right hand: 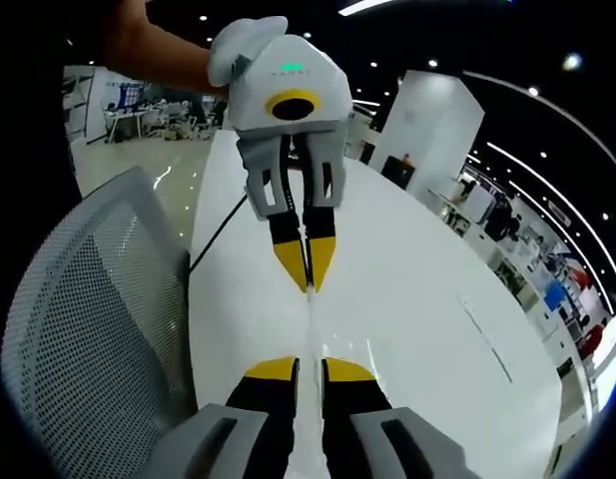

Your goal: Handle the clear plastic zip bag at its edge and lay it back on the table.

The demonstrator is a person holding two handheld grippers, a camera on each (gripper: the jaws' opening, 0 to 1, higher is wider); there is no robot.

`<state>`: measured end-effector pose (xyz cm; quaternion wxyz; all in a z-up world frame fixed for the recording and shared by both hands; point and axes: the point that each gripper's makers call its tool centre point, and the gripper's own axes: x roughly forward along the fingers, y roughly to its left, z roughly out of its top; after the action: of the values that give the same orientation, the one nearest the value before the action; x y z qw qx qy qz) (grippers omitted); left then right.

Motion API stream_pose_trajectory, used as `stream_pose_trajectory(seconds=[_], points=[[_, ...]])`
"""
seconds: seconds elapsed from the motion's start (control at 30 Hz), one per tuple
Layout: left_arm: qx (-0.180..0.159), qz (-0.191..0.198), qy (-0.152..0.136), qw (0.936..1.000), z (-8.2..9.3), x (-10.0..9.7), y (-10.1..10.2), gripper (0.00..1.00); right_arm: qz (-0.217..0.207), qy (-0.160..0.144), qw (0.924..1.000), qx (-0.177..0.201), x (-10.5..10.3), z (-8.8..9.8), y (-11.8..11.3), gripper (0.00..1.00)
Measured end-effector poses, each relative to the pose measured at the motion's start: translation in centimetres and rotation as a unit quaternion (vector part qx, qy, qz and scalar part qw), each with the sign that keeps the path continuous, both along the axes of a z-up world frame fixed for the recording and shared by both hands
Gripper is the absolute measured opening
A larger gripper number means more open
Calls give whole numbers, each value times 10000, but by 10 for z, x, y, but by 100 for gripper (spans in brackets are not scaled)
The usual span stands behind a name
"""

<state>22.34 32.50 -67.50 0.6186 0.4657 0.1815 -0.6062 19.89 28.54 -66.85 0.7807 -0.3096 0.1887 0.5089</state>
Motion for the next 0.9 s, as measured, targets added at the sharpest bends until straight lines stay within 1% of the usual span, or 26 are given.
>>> stream_pose_trajectory(seconds=[0.23, 0.43, 0.9], points=[[-37, 1, 44, 10000, 0, -2, -1, 0, 47, -77, 9999, 113, 4, 7, 13, 6], [-55, -17, 79, 10000, 1, -4, -4, 0, 117, -93, 9998, 145, 6, 8, 21, 6], [-36, -50, 140, 9999, 3, -7, -9, 0, 330, -130, 9994, -10, 7, 4, 31, 6]])
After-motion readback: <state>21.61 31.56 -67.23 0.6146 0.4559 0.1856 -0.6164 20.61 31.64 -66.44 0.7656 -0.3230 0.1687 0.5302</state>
